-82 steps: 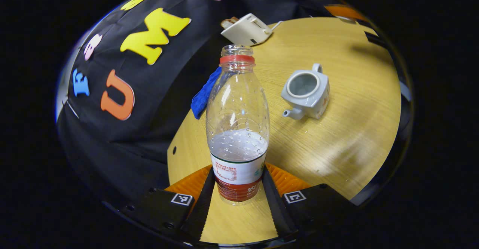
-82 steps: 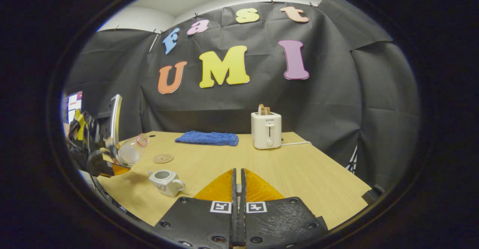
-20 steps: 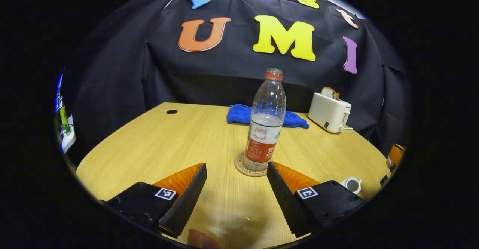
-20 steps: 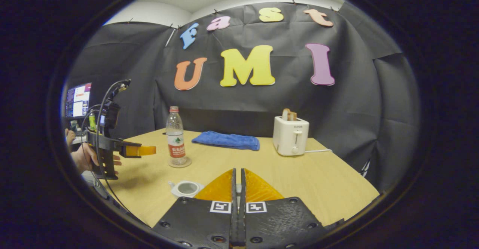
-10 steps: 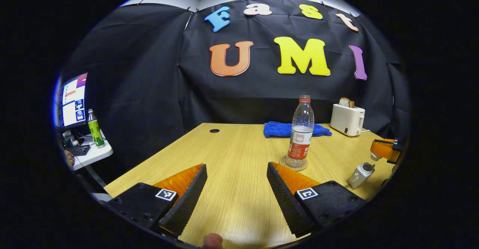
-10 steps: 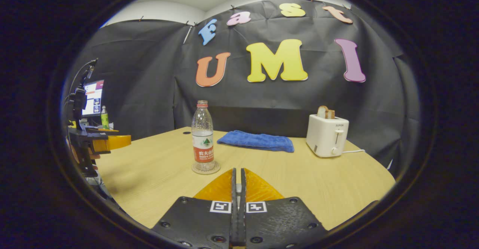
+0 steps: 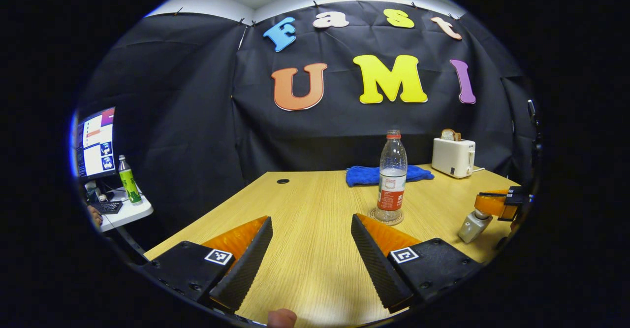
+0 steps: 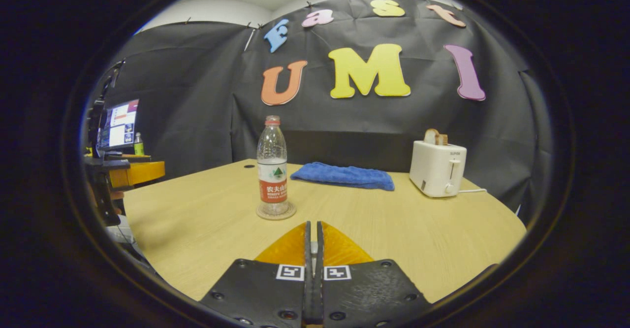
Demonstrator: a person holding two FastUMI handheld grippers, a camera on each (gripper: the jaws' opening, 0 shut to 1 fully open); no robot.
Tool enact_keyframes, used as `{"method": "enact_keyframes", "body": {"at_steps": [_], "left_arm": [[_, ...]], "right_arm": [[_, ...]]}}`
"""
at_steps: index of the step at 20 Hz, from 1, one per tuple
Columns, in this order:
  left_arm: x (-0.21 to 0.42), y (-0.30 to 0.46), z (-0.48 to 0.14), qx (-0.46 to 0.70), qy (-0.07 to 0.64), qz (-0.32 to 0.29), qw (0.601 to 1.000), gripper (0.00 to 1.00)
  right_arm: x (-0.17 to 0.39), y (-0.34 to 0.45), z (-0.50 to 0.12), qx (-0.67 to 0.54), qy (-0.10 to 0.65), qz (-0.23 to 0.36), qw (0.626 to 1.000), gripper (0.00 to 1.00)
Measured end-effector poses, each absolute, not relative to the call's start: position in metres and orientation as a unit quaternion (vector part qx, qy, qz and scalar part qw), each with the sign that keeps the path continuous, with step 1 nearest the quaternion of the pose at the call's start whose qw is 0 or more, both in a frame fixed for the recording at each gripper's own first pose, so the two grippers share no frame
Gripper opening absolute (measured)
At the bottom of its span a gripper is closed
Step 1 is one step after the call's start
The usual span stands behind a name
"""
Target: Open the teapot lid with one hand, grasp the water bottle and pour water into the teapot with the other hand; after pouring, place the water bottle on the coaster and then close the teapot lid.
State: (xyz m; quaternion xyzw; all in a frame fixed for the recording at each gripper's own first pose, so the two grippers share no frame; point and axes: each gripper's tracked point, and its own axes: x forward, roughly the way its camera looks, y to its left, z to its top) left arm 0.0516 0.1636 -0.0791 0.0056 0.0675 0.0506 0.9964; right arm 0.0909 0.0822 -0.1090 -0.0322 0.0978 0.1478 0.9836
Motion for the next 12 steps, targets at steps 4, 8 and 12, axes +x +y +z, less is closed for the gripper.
{"method": "enact_keyframes", "body": {"at_steps": [4, 8, 12], "left_arm": [[0.0516, 0.1624, -0.0792, 0.006, 0.069, 0.050, 0.996, 1.00], [0.0511, 0.1642, -0.0760, 0.006, 0.067, 0.053, 0.996, 1.00], [0.0476, 0.1631, -0.0729, 0.002, 0.063, 0.054, 0.997, 1.00]], "right_arm": [[0.0915, 0.0823, -0.1155, -0.032, 0.103, 0.148, 0.983, 0.00], [0.0907, 0.0822, -0.1206, -0.030, 0.108, 0.145, 0.983, 0.00], [0.0909, 0.0817, -0.1206, -0.035, 0.102, 0.141, 0.984, 0.05]]}}
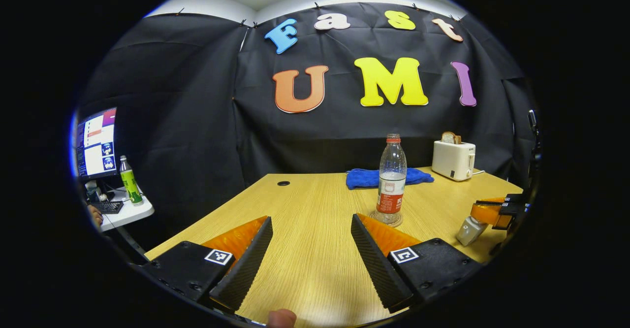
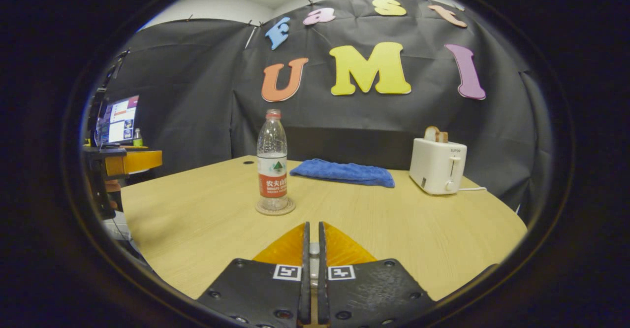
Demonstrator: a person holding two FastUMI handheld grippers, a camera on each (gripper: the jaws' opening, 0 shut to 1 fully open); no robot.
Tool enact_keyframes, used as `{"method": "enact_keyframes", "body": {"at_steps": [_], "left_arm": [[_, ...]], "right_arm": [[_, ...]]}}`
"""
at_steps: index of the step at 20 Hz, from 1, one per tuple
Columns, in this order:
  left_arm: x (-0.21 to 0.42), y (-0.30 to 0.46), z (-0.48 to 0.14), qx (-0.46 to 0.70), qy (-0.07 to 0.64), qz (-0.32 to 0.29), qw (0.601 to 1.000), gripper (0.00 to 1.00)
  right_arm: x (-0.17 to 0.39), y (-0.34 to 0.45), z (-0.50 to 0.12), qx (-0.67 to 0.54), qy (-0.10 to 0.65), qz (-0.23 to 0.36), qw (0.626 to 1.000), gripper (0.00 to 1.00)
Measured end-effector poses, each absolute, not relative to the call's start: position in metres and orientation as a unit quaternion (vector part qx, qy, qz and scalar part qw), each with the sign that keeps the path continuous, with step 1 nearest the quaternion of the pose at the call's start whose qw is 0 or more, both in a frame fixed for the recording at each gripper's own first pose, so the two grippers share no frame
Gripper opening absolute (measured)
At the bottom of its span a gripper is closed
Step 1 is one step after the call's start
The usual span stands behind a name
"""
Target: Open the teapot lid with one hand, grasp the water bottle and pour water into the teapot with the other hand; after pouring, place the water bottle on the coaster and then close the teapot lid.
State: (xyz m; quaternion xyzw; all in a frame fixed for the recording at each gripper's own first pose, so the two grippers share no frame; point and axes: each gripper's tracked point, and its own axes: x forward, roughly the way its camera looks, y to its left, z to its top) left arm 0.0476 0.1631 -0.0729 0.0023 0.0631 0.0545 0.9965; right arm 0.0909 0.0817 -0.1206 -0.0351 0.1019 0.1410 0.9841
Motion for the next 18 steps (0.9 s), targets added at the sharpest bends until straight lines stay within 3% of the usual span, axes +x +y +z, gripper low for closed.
{"method": "enact_keyframes", "body": {"at_steps": [1, 6, 7, 18], "left_arm": [[0.047, 0.162, -0.071, 0.002, 0.062, 0.054, 0.997, 1.00], [0.045, 0.141, -0.059, 0.006, 0.053, 0.038, 0.998, 1.00], [0.044, 0.134, -0.054, 0.007, 0.049, 0.036, 0.998, 1.00], [0.011, 0.039, 0.004, -0.022, 0.015, 0.001, 1.000, 1.00]], "right_arm": [[0.092, 0.079, -0.119, -0.031, 0.100, 0.139, 0.985, 0.06], [0.084, 0.064, -0.071, -0.008, 0.056, 0.117, 0.992, 0.86], [0.081, 0.056, -0.059, -0.006, 0.043, 0.107, 0.993, 0.97], [0.009, -0.023, -0.007, 0.003, -0.006, 0.008, 1.000, 0.96]]}}
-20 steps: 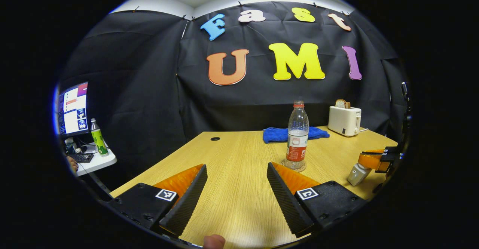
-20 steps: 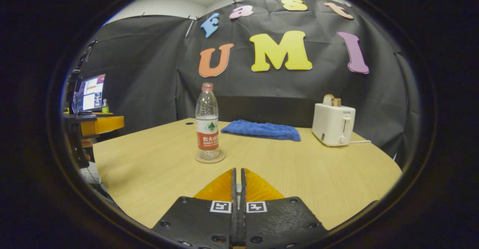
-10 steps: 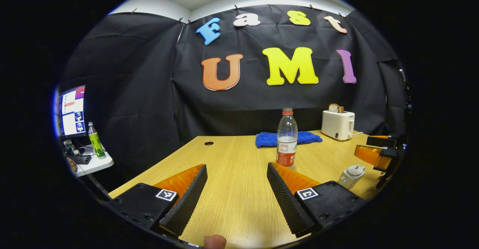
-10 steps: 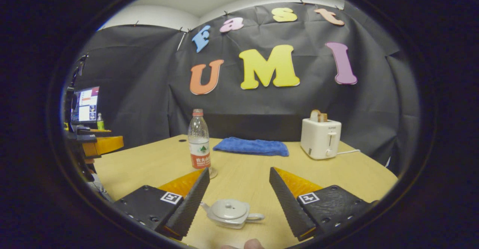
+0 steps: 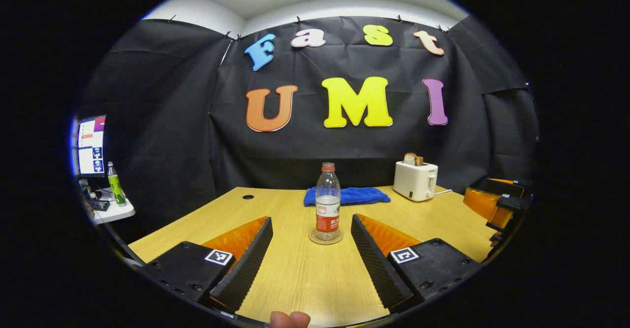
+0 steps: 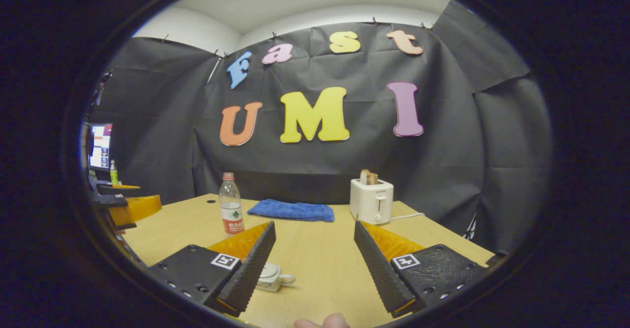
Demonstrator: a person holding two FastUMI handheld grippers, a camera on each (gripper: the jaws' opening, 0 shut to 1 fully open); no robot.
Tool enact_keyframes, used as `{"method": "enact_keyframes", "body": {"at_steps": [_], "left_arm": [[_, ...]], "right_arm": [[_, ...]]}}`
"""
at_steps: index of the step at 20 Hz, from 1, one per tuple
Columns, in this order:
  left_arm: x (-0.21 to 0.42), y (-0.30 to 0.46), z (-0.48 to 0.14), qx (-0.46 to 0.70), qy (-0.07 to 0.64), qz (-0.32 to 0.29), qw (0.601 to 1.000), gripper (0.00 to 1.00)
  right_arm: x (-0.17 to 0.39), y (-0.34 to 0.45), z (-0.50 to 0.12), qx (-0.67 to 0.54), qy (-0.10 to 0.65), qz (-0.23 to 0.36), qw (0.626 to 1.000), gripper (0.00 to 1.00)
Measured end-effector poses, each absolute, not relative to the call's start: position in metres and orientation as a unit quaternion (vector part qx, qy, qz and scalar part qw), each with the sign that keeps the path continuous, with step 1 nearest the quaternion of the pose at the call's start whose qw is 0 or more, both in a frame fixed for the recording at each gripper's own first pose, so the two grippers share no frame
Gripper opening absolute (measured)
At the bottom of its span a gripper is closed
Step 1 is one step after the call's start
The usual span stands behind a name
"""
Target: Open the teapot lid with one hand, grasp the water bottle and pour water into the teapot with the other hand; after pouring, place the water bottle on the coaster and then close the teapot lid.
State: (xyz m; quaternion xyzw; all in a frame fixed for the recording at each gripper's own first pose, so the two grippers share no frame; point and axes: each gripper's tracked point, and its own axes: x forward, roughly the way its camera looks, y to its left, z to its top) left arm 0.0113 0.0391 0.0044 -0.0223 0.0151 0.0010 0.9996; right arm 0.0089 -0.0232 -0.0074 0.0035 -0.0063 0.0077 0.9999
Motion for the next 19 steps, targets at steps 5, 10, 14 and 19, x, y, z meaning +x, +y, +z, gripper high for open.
{"method": "enact_keyframes", "body": {"at_steps": [5, 10, 14, 19], "left_arm": [[-0.002, 0.012, 0.026, -0.009, -0.015, 0.000, 1.000, 1.00], [-0.001, -0.001, 0.030, -0.013, -0.023, -0.013, 1.000, 1.00], [0.000, 0.003, 0.029, -0.008, -0.021, -0.011, 1.000, 1.00], [0.000, 0.006, 0.030, 0.004, -0.025, -0.007, 1.000, 1.00]], "right_arm": [[-0.008, -0.041, -0.004, -0.001, -0.010, -0.020, 1.000, 0.96], [-0.015, -0.039, 0.000, -0.011, -0.015, -0.029, 0.999, 0.97], [-0.016, -0.029, 0.004, -0.021, -0.019, -0.027, 0.999, 0.96], [-0.014, -0.021, 0.006, -0.020, -0.020, -0.022, 0.999, 0.97]]}}
